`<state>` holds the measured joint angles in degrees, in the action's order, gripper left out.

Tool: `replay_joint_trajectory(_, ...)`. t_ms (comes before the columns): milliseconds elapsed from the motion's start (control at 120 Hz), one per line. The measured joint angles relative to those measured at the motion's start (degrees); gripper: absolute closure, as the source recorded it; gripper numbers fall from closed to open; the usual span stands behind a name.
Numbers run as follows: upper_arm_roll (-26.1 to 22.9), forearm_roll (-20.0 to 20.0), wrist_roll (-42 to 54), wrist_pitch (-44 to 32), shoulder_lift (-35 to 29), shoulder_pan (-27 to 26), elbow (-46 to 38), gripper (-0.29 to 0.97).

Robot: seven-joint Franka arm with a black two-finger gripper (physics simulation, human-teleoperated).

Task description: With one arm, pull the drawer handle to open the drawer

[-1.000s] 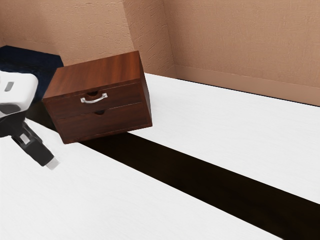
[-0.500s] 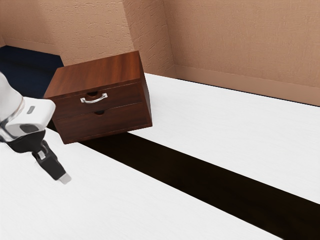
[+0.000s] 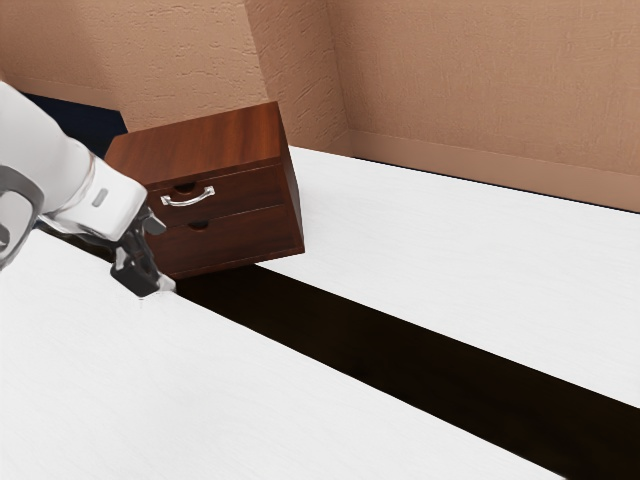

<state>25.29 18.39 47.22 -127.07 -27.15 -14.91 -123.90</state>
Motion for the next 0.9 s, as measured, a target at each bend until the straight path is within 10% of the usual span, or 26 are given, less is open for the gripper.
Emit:
replay_joint_trajectory(133,13.5,4.1,4.6,-2.5,2.8,-11.9,4.2,0.0)
replay_joint_trajectory(617,20.8,2.5,8.9,-11.0,14.1,-14.4,9.5,0.0)
replay_joint_trajectory(900,48.9,9.4,8.1,-11.6,7.4,-44.3,12.6,0.0)
